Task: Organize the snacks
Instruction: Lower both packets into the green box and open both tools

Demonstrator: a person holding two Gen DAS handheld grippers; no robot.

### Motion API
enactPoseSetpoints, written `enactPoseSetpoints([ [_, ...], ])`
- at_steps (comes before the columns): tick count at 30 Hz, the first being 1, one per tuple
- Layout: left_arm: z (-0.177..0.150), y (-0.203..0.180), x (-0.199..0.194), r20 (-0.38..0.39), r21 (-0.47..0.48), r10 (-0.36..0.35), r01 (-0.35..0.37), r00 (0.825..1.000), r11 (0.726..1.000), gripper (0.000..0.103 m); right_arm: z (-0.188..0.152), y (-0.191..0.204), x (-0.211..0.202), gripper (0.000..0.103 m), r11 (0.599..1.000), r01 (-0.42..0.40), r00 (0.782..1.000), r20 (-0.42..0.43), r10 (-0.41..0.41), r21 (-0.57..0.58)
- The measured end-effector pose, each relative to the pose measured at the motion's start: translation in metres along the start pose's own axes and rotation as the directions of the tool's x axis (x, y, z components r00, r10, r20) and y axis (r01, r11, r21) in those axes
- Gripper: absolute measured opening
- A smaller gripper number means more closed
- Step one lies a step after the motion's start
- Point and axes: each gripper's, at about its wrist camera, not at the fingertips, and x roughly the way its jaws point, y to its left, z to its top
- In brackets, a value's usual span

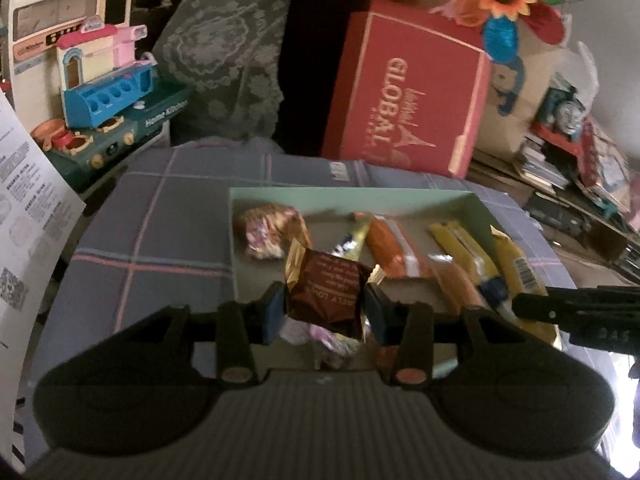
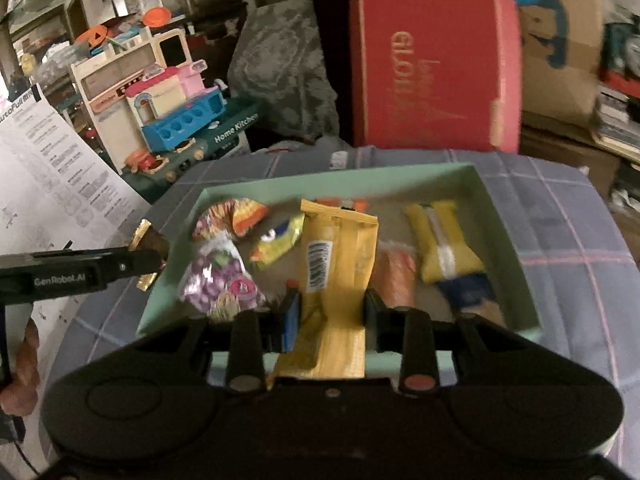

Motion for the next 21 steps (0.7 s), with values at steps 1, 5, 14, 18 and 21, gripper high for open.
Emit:
enactPoseSetpoints([
  [1,0.004,0.003,0.006,-0.005,-0.004,0.007,-0.007,1.0,1.0,0.043,0.006,0.002,0.009,0.033,1.0,-0.006,1.0,-0.002,0.006,-0.008],
  [5,0.012,0.012,0.029,-0.031,-0.02,0.025,-0.026,0.999,0.999,0.043,0.014,0.012,0.037,0.034,0.999,-0.029,0.999,-0.025,0.028,-0.04],
  [14,0.007,0.013,0.056,-0.057,0.015,0.062,-0.061,0.996,0.998,0.046,0.029,0.029,0.079,0.033,0.997,-0.074,0.997,-0.035,0.073,-0.022],
  [18,0.005,0.006,0.05,-0.02,0.058,0.093,-0.092,0.995,0.994,0.078,0.028,0.028,0.074,0.05,0.998,-0.057,0.998,-0.02,0.056,-0.029],
  [21,0.005,0.003,0.044,-0.005,0.066,0.102,-0.101,0.995,0.993,0.09,0.023,0.024,0.063,0.1,1.0,-0.028,1.0,0.002,0.028,-0.011],
])
